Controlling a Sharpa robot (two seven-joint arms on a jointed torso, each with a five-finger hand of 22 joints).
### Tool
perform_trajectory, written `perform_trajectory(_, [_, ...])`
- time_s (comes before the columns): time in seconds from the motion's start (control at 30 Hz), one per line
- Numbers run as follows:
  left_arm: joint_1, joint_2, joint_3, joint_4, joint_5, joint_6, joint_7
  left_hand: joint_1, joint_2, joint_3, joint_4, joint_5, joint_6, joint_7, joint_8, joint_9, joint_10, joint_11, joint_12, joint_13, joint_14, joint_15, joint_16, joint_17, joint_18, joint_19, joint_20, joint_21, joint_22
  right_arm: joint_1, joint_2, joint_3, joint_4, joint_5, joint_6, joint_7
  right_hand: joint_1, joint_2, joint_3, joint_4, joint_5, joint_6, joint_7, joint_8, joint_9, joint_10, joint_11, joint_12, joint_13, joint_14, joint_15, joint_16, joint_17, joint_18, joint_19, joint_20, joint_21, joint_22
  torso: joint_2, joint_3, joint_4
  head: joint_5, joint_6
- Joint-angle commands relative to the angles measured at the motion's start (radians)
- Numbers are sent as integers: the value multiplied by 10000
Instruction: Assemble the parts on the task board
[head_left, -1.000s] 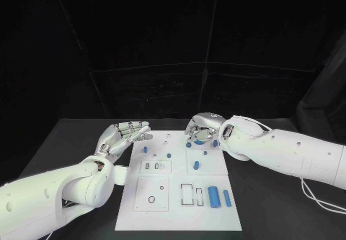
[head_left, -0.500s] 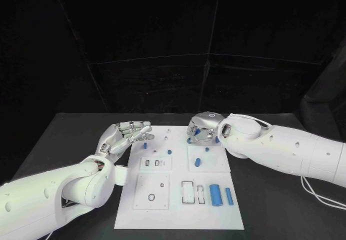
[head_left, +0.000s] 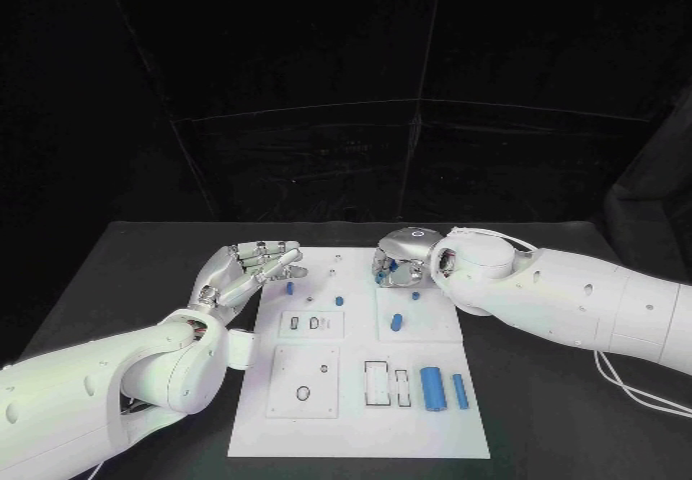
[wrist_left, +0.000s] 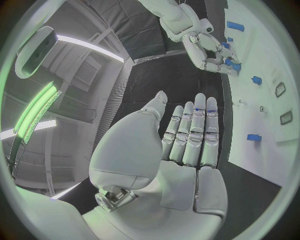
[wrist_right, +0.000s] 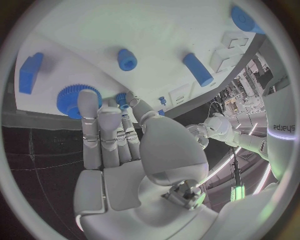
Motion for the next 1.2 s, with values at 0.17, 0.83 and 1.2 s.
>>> perform_trajectory(0.17, [21, 6, 9, -19, -86, 151, -10, -38, 101, 16, -83, 43, 21, 37, -52, -28, 46, 1, -75, -15, 81, -21, -14, 24, 65, 108, 6, 37, -21, 16, 74, -2, -88, -96, 206, 50, 120, 230, 429, 29, -333, 221, -77, 33, 22, 285, -69, 22, 19, 211, -28, 684, 725, -261, 249, -17, 710, 925, 81, 18, 33, 35, -9])
perform_trajectory(0.83, [46, -28, 8, -62, -83, 217, -109, -24, 116, 25, -108, 42, 17, 45, -65, -35, 43, 7, -96, -18, 88, -19, -27, 33, 63, 119, 5, 32, -31, 17, 311, 283, -1, 303, -2449, -257, 261, 198, 1834, 70, -896, 760, -104, 80, 84, 827, -179, -43, 25, 152, -120, 1648, 1593, -428, 497, -34, 1786, 2218, 170, 40, 67, 77, 202])
perform_trajectory(1.2, [66, 12, 8, -117, -69, 270, -151, -38, 104, 12, -117, 40, 9, 55, -77, -40, 37, 15, -113, -21, 86, -14, -41, 37, 61, 121, 6, 25, -38, 27, 1364, 309, -976, 334, -2285, -220, 137, 6, 2072, 181, -900, 690, -78, 2, 65, 708, -139, -52, 16, 123, -85, 1743, 1634, -429, 443, 5, 1871, 2283, 207, 64, 73, 89, 225])
